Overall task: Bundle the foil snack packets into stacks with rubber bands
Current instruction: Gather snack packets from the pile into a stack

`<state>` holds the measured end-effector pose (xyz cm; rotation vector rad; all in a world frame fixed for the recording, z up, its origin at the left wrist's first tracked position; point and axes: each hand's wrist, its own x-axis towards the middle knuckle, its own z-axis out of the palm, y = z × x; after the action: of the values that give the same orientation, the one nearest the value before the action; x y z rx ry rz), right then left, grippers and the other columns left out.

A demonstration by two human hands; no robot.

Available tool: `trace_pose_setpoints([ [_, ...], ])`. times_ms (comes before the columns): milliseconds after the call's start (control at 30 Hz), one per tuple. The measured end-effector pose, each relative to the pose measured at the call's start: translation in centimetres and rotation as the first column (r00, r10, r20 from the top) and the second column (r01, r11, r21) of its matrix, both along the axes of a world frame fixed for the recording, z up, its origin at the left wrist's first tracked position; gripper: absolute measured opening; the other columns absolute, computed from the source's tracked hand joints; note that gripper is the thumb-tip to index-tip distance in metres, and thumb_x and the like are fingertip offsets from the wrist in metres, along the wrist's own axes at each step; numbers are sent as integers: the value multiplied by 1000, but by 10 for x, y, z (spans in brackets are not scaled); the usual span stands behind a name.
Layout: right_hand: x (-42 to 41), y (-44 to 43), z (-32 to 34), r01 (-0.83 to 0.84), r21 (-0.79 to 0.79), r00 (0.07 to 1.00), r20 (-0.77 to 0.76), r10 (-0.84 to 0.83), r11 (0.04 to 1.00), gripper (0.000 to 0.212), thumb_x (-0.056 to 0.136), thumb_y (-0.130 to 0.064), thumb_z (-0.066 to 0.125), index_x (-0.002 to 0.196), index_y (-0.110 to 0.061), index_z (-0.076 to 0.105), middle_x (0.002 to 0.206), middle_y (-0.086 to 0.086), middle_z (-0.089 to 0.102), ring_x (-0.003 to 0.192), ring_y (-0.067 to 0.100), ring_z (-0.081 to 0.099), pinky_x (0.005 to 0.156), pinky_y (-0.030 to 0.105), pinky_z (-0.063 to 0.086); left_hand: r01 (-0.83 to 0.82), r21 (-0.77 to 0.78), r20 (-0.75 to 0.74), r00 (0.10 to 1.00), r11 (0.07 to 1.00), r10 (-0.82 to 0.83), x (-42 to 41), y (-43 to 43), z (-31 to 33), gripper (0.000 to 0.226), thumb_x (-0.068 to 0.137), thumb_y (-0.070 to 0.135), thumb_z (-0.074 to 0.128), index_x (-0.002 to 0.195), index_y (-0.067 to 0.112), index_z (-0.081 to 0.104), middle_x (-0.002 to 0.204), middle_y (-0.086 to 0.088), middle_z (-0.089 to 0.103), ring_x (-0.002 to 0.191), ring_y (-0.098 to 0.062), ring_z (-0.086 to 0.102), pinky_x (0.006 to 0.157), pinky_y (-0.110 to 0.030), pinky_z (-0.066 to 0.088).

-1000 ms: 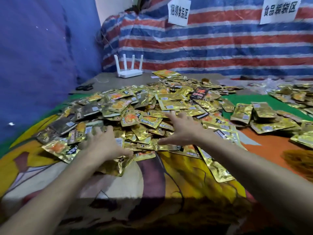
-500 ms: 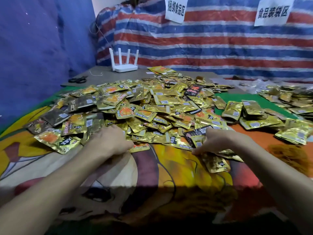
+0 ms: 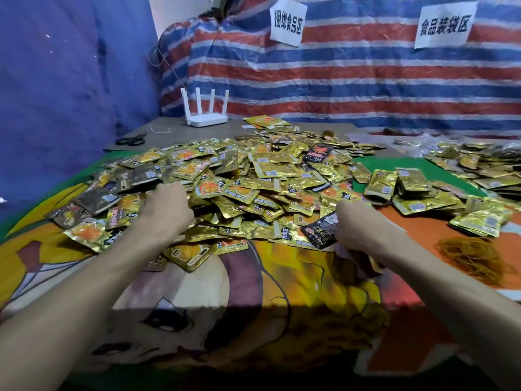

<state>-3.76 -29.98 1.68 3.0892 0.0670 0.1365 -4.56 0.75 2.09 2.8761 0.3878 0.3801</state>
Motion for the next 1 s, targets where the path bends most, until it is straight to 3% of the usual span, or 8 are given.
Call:
trace_pose_setpoints([
  [200,7,-7,45,-68,345,953,300,-41,936,15,88,3,58,77,-2,49,71,15,61,62,30,61,50,40,54,-42,-178,207,975,983,80,-3,14,41,14,83,-6,53,71,1,48,72,-16,45,59,-29,44,60,-38,37],
  [300,6,6,48,-213,560,938,345,8,800,15,86,6,56,78,-5,54,49,-8,61,51,5,63,39,20,45,33,-225,421,905,974,66,-4,8,54,12,80,-5,53,71,3,52,63,-10,41,55,-21,35,58,-36,34],
  [400,12,26,38,-237,743,955,295,12,626,30,89,4,53,117,1,63,94,5,70,86,19,68,65,31,59,237,-313,654,756,920,28,0,-21,48,20,85,-5,55,75,12,55,63,5,49,56,-7,46,48,-30,35],
  [500,23,49,13,-229,903,969,248,-5,364,42,89,6,51,128,-8,61,100,0,62,85,18,63,60,26,56,523,-524,765,636,672,100,6,-62,19,9,98,9,59,102,12,67,79,15,62,70,-4,58,64,-23,47],
  [667,35,83,-15,-147,989,984,144,-100,-21,26,87,6,52,104,-7,68,82,9,69,69,24,62,56,30,48,695,-681,721,691,229,46,8,-115,-44,25,100,20,55,125,22,61,106,17,71,101,-2,68,87,-25,56],
  [833,37,81,-26,-138,942,980,85,-181,-304,33,80,-7,50,105,-15,70,102,15,74,87,28,68,69,35,58,661,-673,628,748,331,-216,17,-107,-74,29,97,34,47,118,28,64,106,15,71,106,-9,65,93,-22,51],
  [933,44,78,-35,-80,902,972,-24,-234,-424,28,96,-7,48,98,-23,71,98,13,71,86,28,65,68,32,53,643,-544,535,761,539,-367,22,-99,-79,39,93,27,46,128,24,62,114,7,67,109,-18,59,97,-28,48],
  [1000,46,79,-41,-16,810,977,-112,-182,-586,25,100,-32,49,100,-17,69,102,14,67,90,28,63,77,35,51,600,-315,372,791,735,-486,23,-101,-82,53,92,20,52,145,23,49,136,-2,56,127,-23,48,107,-39,40],
])
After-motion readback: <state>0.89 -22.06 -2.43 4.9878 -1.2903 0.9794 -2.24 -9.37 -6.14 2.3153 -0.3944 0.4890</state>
